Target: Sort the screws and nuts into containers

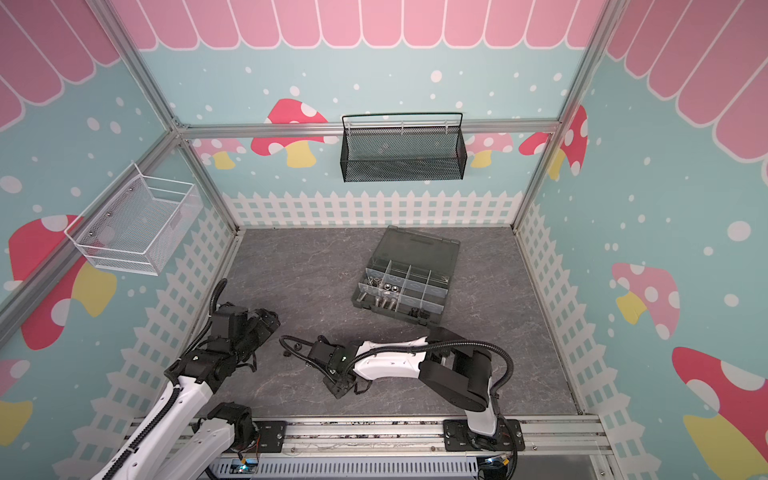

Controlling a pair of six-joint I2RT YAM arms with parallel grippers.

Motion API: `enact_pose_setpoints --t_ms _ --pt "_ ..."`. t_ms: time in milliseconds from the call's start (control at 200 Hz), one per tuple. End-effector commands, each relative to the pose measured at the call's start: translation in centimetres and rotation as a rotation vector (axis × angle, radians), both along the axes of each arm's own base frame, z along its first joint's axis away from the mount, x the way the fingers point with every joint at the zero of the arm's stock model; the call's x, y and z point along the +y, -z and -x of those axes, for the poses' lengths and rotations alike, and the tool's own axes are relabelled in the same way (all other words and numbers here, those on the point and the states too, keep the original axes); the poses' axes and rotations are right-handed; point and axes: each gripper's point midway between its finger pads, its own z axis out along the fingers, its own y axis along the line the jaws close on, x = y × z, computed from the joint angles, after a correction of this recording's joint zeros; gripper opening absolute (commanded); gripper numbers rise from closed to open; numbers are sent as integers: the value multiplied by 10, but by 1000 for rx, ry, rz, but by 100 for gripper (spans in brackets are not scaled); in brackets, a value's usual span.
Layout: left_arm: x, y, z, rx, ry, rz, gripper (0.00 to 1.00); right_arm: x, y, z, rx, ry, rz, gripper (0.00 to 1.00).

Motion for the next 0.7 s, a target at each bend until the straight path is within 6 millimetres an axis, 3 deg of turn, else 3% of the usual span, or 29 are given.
enact_pose_setpoints --t_ms 0,275,565,695 --pt "4 -9 -3 -20 -29 2 100 -9 -16 -4 -3 13 -18 0" --pt "3 -11 -4 -22 -27 5 100 -22 -72 -46 -94 116 -164 0" --pt "0 -10 -7 -24 -17 20 100 -90 -137 -142 -317 362 -249 0" --pt "-5 -9 -9 -21 -1 38 100 -119 -151 -183 -392 439 -222 0"
